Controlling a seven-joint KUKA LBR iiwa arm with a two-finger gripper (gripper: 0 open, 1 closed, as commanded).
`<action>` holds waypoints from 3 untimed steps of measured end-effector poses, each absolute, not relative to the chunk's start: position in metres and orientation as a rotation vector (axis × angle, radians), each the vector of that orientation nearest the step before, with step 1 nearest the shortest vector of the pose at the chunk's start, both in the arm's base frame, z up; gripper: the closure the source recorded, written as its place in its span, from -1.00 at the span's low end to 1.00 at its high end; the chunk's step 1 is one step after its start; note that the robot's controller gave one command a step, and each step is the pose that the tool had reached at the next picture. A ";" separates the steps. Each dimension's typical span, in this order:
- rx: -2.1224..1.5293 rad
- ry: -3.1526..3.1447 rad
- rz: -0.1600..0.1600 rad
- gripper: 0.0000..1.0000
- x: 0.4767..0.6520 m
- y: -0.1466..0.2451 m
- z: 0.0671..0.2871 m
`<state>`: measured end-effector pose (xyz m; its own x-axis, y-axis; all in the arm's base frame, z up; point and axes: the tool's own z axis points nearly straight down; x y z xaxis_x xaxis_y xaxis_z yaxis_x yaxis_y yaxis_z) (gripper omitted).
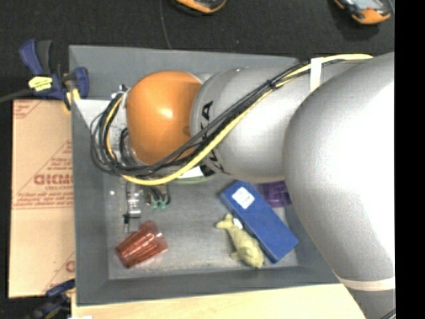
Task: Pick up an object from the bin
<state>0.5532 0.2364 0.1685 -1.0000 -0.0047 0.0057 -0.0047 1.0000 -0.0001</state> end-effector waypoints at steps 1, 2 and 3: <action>-0.002 -3.143 -0.003 -1.00 0.555 0.235 0.174; -0.057 -3.140 -0.003 -1.00 0.523 0.221 0.161; -0.026 -3.143 -0.004 -1.00 0.505 0.220 0.146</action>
Offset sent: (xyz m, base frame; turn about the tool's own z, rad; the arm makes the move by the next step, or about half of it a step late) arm -0.0303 -0.0151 -0.0074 0.0442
